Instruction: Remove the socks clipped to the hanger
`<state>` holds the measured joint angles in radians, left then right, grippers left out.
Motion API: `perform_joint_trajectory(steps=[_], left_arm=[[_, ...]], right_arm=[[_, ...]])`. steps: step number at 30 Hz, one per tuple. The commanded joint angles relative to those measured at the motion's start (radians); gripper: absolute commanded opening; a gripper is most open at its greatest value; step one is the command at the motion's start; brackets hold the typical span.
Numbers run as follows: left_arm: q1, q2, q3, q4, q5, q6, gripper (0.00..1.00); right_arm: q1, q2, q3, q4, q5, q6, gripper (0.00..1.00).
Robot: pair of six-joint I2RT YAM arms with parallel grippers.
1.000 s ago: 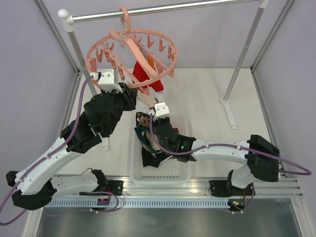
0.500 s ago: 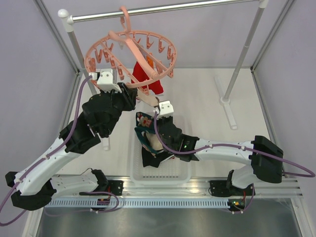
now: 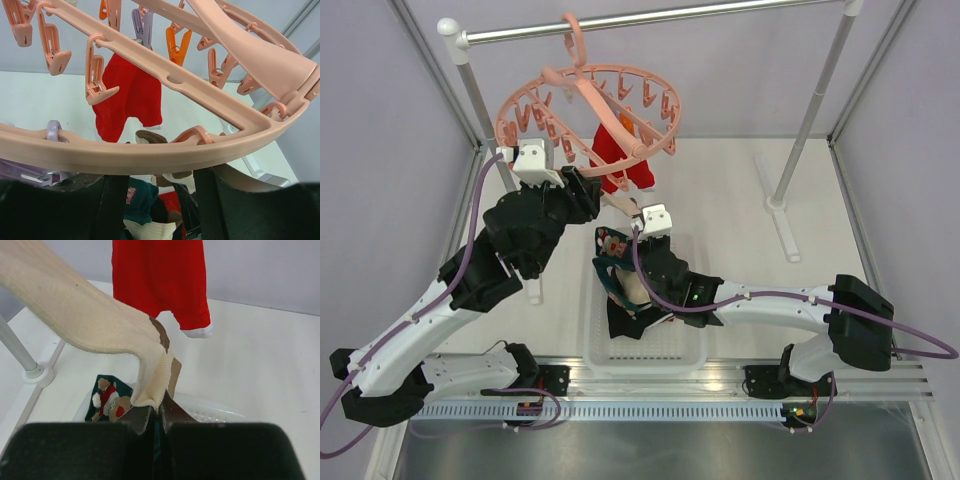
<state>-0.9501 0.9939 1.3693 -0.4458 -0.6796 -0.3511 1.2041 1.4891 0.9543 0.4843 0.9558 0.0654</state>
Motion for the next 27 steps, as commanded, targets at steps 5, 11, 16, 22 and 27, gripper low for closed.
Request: perform_joint_trajectory(steps=[5,11,16,22,27], left_arm=[[0.001,-0.012,0.031,0.078,-0.031,-0.005,0.57],[0.001,-0.029,0.025,0.096,-0.034,-0.009,0.57],[0.001,-0.035,0.021,0.105,-0.035,-0.011,0.54],[0.001,-0.044,0.004,0.117,-0.032,-0.012,0.4],[0.001,-0.043,-0.001,0.121,-0.028,-0.012,0.24]], right_arm=[[-0.001,-0.004,0.0,0.004,-0.008,0.024,0.01],[-0.001,0.011,0.003,0.002,-0.008,0.027,0.01],[0.0,0.022,0.006,0.002,-0.006,0.03,0.01],[-0.001,0.028,0.006,0.0,-0.006,0.031,0.01],[0.0,0.031,0.006,0.002,-0.005,0.033,0.01]])
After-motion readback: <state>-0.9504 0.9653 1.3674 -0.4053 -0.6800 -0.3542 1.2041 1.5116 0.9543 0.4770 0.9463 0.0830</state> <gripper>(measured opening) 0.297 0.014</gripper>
